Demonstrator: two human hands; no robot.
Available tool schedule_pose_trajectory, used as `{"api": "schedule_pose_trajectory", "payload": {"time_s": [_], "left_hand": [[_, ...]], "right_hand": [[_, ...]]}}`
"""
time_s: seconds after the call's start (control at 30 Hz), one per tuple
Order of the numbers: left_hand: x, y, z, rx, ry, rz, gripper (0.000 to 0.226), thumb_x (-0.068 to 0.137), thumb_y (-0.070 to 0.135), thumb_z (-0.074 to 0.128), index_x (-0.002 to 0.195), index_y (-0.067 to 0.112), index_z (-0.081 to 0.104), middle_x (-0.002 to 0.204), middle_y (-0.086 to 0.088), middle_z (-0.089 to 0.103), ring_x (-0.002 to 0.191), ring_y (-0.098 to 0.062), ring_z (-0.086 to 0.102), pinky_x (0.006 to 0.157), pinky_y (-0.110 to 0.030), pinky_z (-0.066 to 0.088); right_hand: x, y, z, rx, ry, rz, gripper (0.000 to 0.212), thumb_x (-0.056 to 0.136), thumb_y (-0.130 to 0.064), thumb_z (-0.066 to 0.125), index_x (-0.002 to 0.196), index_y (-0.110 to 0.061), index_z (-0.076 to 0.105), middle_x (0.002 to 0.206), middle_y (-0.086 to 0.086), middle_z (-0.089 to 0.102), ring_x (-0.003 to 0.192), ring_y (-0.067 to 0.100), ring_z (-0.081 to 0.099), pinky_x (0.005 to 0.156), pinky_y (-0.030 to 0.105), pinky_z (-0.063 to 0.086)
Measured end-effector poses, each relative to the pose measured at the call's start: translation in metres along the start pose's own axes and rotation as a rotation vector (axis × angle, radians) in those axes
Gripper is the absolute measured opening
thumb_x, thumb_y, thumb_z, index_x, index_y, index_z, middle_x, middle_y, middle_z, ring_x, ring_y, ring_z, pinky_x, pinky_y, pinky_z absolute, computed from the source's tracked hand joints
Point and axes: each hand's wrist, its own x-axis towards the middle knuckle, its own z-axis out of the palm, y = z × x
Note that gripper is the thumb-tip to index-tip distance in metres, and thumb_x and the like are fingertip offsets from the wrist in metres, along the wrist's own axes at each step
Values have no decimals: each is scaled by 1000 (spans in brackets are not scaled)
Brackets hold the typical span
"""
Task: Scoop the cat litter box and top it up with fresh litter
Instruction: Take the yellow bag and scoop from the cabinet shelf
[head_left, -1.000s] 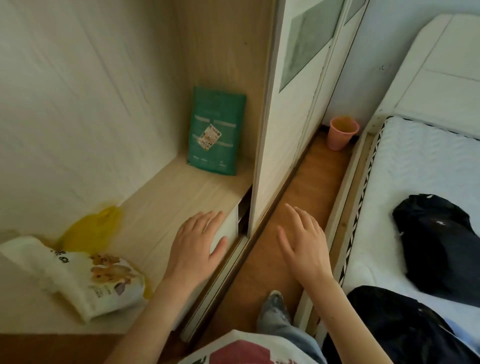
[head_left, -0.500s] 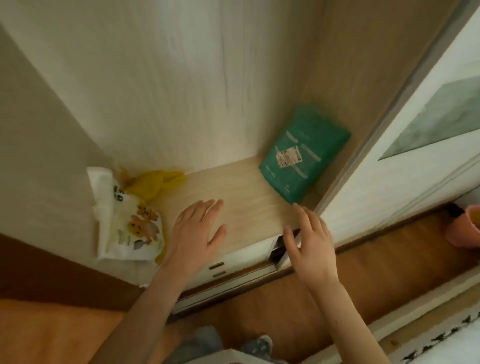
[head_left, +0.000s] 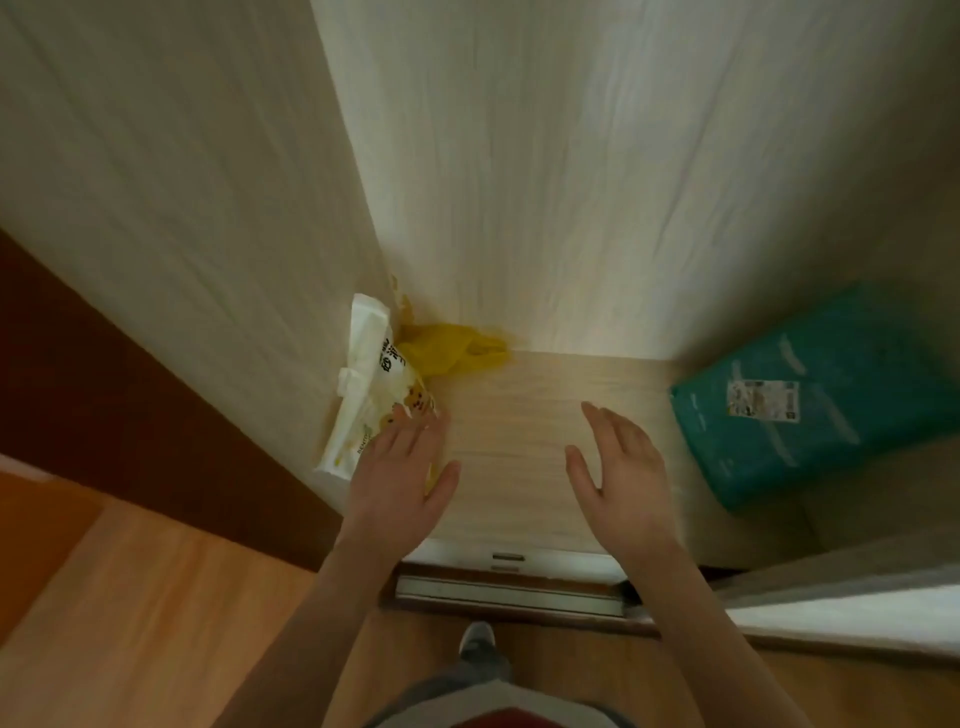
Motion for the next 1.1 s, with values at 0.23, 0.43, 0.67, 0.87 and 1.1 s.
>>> {"api": "schedule_pose_trajectory", "payload": {"time_s": [0.23,0.43,0.67,0.87,1.1], "left_hand": [[47,-40,-20,-14,163,3,52,93,44,39,134,14,51,129,-4,57,119,-23,51,99,-43,44],[81,-78,-36,29,259,-85,56,92,43,39,137,12,47,131,-8,56,120,-26,50,100,-41,42],[84,-107,4,36,113,-341,60,91,22,55,145,7,32,143,-10,43,128,-25,41,107,-36,35],[79,-122,40,26,-22,-609,61,91,27,55,141,6,27,137,-11,40,120,-24,45,98,-31,40],[81,-131,60,-39,-137,-691,57,93,15,50,144,8,25,133,-11,45,116,-23,48,92,-32,46]], "right_hand": [[72,-27,18,24,33,-91,60,94,-50,29,142,-16,43,137,12,53,126,28,47,105,44,40],[136,-71,31,101,71,-234,58,95,-45,33,142,-13,43,137,16,51,127,30,46,105,45,39],[173,-125,82,132,-99,-455,56,95,-44,34,139,-11,44,133,15,52,120,33,51,95,44,46],[174,-149,131,229,-352,-444,52,97,-39,41,143,-13,40,135,8,50,116,25,53,92,38,46],[178,-162,174,466,-707,30,57,94,-33,55,145,-19,35,142,10,47,124,23,50,104,37,42]]}}
